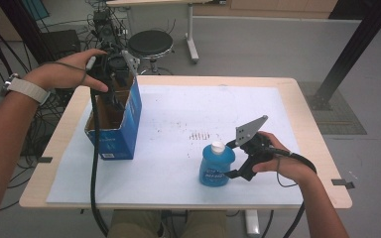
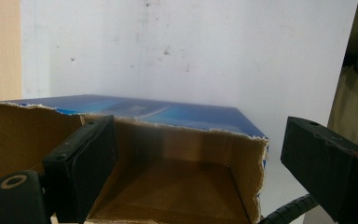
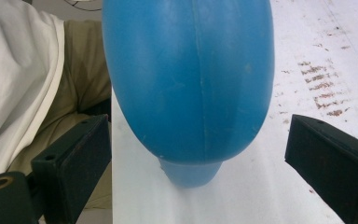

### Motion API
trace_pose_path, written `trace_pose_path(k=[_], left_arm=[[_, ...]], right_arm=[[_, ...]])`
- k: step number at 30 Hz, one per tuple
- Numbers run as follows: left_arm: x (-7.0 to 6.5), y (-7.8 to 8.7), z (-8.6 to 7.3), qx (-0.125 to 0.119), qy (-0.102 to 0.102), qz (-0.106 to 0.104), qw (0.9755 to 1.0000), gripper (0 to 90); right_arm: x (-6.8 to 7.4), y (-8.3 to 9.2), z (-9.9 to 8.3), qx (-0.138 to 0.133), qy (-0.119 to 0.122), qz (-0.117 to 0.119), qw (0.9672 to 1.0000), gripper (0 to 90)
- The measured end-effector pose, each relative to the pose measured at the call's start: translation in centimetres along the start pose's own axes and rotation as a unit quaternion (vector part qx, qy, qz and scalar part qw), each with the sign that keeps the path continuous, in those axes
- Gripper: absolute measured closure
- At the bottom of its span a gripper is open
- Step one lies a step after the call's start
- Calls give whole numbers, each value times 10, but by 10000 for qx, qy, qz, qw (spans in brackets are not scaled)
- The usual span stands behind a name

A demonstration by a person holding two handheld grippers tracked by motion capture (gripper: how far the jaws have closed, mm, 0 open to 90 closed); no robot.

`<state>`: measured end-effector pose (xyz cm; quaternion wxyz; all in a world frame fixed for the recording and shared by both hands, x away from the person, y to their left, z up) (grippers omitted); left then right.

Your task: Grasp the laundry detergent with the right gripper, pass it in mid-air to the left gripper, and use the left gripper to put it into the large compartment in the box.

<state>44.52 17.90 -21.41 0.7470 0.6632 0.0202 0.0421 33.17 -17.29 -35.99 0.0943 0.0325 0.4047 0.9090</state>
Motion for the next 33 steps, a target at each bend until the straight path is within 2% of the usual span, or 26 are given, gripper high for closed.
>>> trace_pose_path(k=[33], left_arm=[[0,-3,2,-30,8,16,10000,117]], right_arm=[[2,-10,-5,-247,-117,10,9996,46]])
Point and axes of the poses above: each handheld gripper's, and its own axes: y roughly backward along the jaws, z roughly out of its top, x roughly to its left, the point moved 3 cm from there along -y, roughly forward along the jaws, and after that the axes turned 4 degrees about -z, right-handed, at the moved point
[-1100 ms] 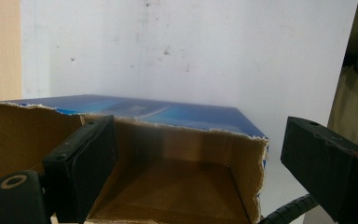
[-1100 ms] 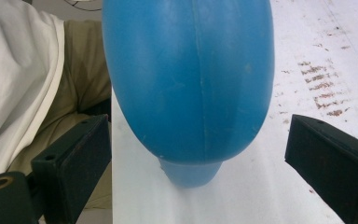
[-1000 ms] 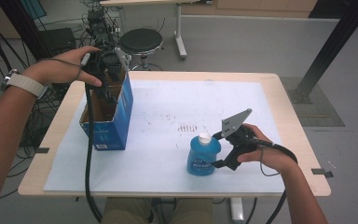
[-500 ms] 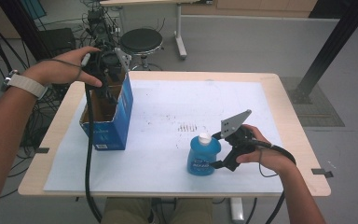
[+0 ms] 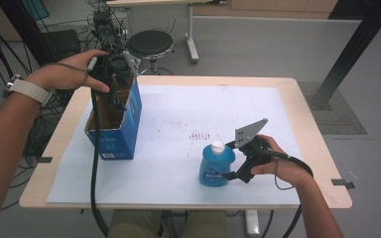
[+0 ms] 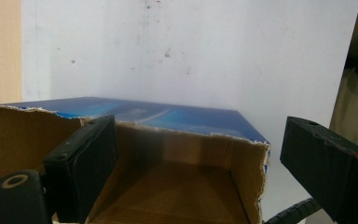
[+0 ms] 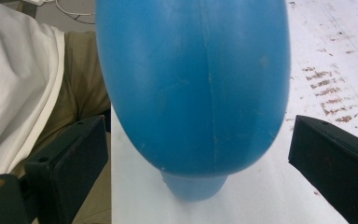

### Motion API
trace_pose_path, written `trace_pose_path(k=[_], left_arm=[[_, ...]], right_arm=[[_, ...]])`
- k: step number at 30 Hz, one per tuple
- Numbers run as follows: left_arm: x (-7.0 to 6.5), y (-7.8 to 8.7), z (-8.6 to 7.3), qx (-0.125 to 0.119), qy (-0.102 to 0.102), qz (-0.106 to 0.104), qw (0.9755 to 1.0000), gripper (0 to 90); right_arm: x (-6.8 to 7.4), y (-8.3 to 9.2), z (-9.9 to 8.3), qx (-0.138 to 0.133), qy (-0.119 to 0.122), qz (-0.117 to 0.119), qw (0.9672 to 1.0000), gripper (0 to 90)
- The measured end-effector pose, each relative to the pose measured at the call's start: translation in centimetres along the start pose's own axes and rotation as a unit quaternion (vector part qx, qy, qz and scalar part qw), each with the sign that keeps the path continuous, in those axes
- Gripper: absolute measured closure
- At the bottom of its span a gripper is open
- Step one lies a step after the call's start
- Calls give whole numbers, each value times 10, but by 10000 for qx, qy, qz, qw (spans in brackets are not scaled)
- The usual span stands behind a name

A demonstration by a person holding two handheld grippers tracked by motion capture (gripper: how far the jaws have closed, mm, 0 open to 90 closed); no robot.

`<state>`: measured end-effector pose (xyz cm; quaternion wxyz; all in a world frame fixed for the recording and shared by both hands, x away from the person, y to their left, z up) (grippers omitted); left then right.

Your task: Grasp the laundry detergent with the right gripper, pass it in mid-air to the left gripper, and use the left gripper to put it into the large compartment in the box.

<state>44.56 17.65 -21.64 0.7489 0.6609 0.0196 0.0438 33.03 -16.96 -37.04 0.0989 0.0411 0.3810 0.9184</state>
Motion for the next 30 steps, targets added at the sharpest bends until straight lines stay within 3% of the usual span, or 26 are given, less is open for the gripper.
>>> trace_pose_path(k=[30], left_arm=[[1,-5,6,38,-48,-37,10000,120]], right_arm=[[1,-24,-9,-371,-61,32,9993,60]])
Point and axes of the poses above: each handheld gripper's, and its own axes: y roughly backward along the jaws, z roughly out of its top, x roughly to its left, the point moved 3 cm from there along -y, roughly forward along the jaws, and after that the axes turned 4 degrees about -z, right-handed, at the moved point
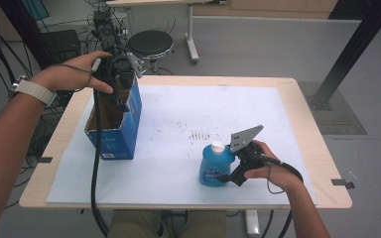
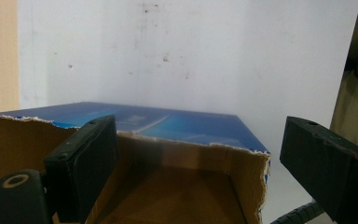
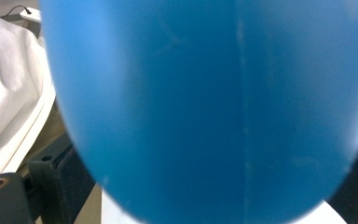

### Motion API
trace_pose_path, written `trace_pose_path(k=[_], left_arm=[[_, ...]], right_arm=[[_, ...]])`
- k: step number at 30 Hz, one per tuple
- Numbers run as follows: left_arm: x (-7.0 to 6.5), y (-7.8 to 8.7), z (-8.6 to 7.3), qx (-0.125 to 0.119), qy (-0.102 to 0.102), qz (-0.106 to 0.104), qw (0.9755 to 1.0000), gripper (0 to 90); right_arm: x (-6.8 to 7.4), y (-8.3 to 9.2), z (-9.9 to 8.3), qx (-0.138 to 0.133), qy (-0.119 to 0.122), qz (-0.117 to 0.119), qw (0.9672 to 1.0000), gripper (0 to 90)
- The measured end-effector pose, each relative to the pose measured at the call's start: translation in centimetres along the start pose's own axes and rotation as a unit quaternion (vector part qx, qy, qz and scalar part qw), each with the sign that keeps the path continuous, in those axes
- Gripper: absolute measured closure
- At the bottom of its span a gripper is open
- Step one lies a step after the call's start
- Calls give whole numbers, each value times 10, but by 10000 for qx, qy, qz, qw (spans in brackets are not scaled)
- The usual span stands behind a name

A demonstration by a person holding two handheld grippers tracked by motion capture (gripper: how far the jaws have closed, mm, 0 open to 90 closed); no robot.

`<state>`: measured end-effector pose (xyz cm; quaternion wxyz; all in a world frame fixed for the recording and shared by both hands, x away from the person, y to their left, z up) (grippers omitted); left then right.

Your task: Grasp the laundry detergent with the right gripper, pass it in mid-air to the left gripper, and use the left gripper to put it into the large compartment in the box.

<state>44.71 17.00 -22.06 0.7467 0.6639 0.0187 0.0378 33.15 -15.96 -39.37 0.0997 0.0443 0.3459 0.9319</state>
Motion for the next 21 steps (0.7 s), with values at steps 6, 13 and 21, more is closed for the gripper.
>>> trace_pose_path(k=[6,13,21], left_arm=[[0,-3,0,13,7,-28,10000,120],[0,-3,0,-18,26,-24,10000,120],[1,-3,-1,-9,15,-18,10000,119]], right_arm=[[0,-4,-3,-75,-14,13,10000,66],[-1,-6,-5,-166,-37,3,9999,77],[-1,-8,-5,-206,-14,46,9998,94]])
Point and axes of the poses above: each handheld gripper's, and its own axes: y roughly backward along the jaws, z roughly out of its top, x roughly to its left, the point moved 3 cm from there along -y, roughly forward along the jaws, and after that the axes turned 4 degrees about -z, right-handed, at the moved point
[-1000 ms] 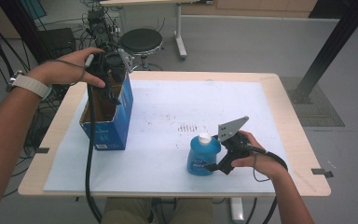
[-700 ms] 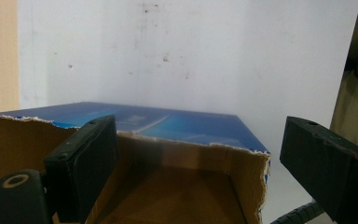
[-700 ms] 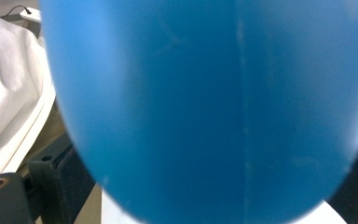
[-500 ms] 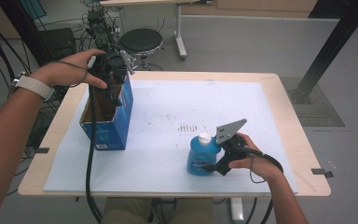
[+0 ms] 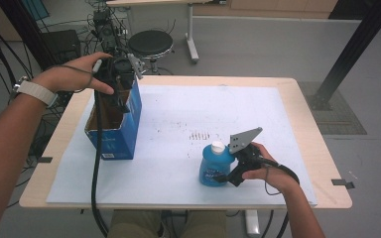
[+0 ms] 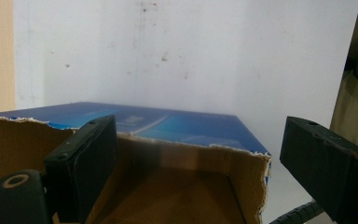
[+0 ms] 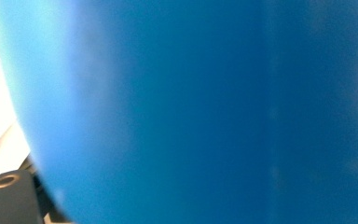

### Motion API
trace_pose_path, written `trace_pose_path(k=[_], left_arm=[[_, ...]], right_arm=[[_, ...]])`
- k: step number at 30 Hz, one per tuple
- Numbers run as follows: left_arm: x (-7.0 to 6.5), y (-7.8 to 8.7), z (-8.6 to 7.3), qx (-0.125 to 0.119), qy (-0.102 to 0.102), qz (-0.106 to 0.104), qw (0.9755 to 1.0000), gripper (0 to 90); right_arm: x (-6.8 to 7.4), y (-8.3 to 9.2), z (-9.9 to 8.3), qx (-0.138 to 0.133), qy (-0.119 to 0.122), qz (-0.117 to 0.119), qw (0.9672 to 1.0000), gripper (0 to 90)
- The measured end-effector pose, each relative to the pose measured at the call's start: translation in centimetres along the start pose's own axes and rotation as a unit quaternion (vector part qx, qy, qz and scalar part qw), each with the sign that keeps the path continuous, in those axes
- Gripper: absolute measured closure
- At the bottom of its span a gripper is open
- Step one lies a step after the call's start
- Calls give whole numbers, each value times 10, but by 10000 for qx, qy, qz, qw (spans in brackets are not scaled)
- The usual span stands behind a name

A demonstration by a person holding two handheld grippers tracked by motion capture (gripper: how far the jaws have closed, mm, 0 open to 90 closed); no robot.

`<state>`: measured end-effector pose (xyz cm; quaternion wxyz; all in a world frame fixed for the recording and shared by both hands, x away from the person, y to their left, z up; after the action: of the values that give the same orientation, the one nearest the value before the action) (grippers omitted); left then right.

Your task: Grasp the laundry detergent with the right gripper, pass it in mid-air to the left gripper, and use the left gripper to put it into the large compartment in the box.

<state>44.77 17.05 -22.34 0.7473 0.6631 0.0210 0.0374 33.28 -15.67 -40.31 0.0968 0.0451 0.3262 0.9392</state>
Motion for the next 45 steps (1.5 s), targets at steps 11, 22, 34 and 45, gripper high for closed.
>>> trace_pose_path(k=[11,22,34,45], left_arm=[[0,-1,0,-24,27,-8,10000,120],[0,-3,0,-15,5,-27,10000,120],[0,-3,1,-23,25,-33,10000,121],[0,-4,2,-23,21,-37,10000,121]], right_arm=[[0,-3,-4,-122,-42,29,9999,146],[-1,-4,-5,-253,-58,60,9996,178],[-1,-5,-7,-332,-35,94,9994,232],[0,-6,-8,-458,-37,105,9989,250]])
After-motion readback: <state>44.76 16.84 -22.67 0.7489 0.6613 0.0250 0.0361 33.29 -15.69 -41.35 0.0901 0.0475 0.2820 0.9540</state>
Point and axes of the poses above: each handheld gripper's, and its own axes: y roughly backward along the jaws, z roughly out of its top, x roughly to its left, the point moved 3 cm from there along -y, roughly forward along the jaws, and after that the axes turned 4 degrees about -z, right-handed, at the moved point
